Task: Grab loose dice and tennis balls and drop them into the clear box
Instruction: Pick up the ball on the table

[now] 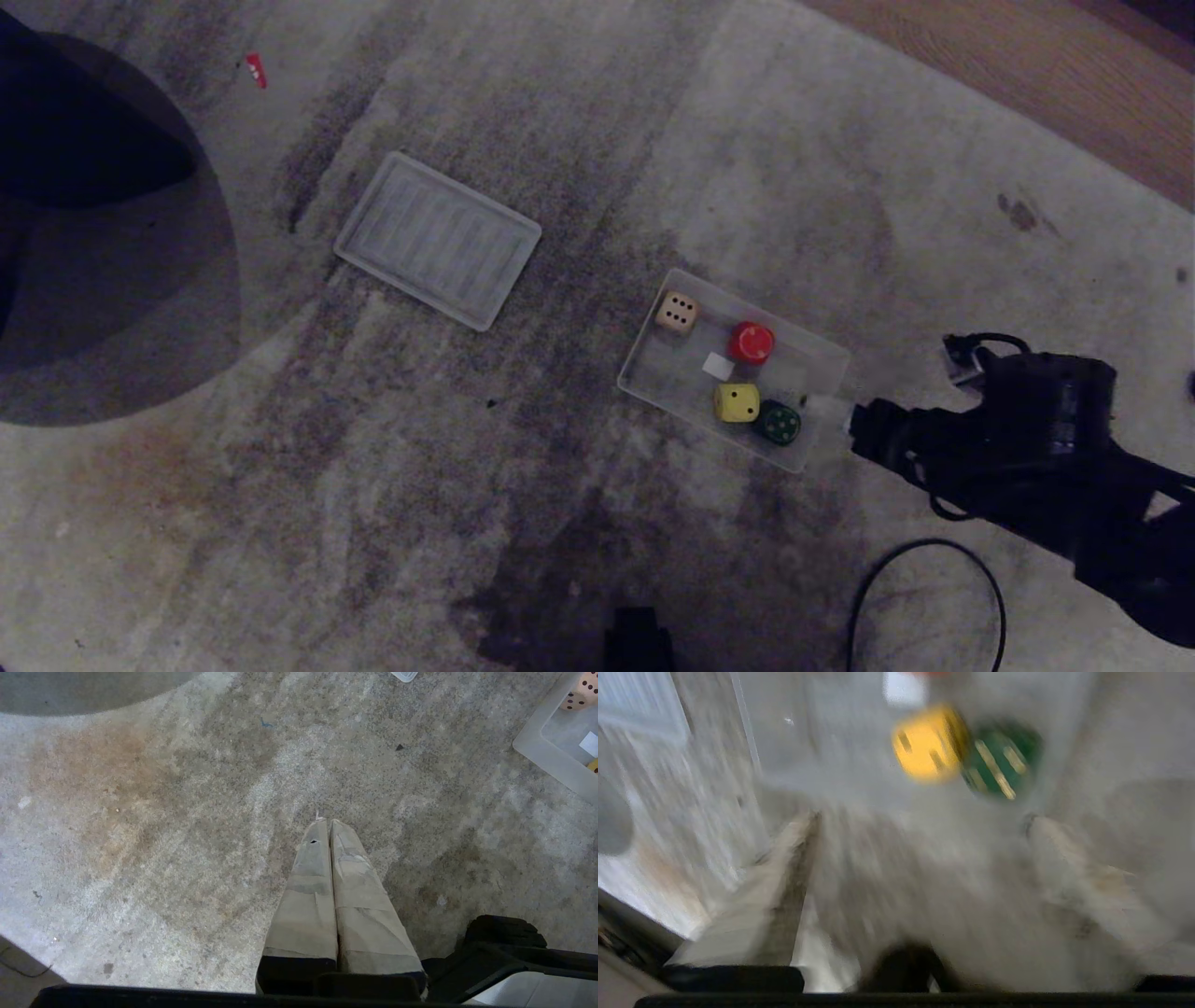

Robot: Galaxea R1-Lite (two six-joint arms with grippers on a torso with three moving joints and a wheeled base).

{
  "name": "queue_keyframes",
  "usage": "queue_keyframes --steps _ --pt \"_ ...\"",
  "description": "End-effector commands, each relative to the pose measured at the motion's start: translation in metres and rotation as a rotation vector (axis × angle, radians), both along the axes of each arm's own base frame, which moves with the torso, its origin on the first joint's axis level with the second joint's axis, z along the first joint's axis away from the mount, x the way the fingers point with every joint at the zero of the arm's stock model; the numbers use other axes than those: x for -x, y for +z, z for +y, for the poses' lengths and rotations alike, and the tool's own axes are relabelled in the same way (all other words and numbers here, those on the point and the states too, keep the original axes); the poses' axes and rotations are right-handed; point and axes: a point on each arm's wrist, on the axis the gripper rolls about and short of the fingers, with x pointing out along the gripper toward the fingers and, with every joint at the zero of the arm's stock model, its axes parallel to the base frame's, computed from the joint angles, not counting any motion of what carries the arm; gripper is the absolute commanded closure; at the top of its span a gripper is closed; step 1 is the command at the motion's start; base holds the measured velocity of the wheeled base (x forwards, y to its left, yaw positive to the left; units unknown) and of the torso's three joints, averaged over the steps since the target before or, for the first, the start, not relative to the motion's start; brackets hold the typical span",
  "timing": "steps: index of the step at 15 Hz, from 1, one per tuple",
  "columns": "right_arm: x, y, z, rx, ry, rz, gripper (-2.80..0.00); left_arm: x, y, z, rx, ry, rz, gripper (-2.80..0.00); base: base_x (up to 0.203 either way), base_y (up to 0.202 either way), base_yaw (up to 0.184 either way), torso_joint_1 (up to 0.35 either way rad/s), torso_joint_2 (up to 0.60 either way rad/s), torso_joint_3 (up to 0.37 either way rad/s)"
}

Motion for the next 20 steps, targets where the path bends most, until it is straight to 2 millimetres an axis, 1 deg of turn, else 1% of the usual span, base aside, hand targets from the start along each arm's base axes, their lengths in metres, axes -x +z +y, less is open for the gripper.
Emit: queue_keyframes --steps 1,4,6,7,9,11,12,14,17,19,20 --pt "0.058 0.032 -0.019 -0.005 0.0 -0.08 0.0 0.0 0.0 0.0 0.001 0.001 0.002 0.0 0.0 0.0 0.0 0.0 0.0 0.0" --pt "0.119 0.042 -0.038 0.065 0.01 -0.082 0.0 0.0 0.0 0.0 0.001 0.001 0.002 0.0 0.0 0.0 0.0 0.0 0.0 0.0" --pt "0.161 0.039 -0.052 0.138 0.012 -0.072 0.0 0.0 0.0 0.0 0.001 0.001 0.002 0.0 0.0 0.0 0.0 0.0 0.0 0.0" --pt "0.184 0.034 -0.06 0.185 0.002 -0.069 0.0 0.0 0.0 0.0 0.001 0.001 0.002 0.0 0.0 0.0 0.0 0.0 0.0 0.0" --pt "0.221 0.019 -0.072 0.271 -0.045 -0.036 0.0 0.0 0.0 0.0 0.001 0.001 0.002 0.0 0.0 0.0 0.0 0.0 0.0 0.0" --pt "0.249 0.0 -0.077 0.348 -0.1 0.007 0.0 0.0 0.0 0.0 0.001 0.001 0.002 0.0 0.0 0.0 0.0 0.0 0.0 0.0" --pt "0.26 -0.007 -0.078 0.375 -0.12 -0.002 0.0 0.0 0.0 0.0 0.001 0.001 0.002 0.0 0.0 0.0 0.0 0.0 0.0 0.0" --pt "0.276 -0.014 -0.078 0.399 -0.147 -0.078 0.0 0.0 0.0 0.0 0.001 0.001 0.002 0.0 0.0 0.0 0.0 0.0 0.0 0.0" --pt "0.294 -0.032 -0.079 0.461 -0.198 -0.178 0.0 0.0 0.0 0.0 0.001 0.001 0.001 0.0 0.0 0.0 0.0 0.0 0.0 0.0" --pt "0.294 -0.038 -0.079 0.492 -0.229 -0.179 0.0 0.0 0.0 0.0 0.001 0.001 0.002 0.0 0.0 0.0 0.0 0.0 0.0 0.0" --pt "0.29 -0.037 -0.08 0.484 -0.251 -0.23 0.0 0.0 0.0 0.0 0.001 0.001 0.001 0.0 0.0 0.0 0.0 0.0 0.0 0.0"
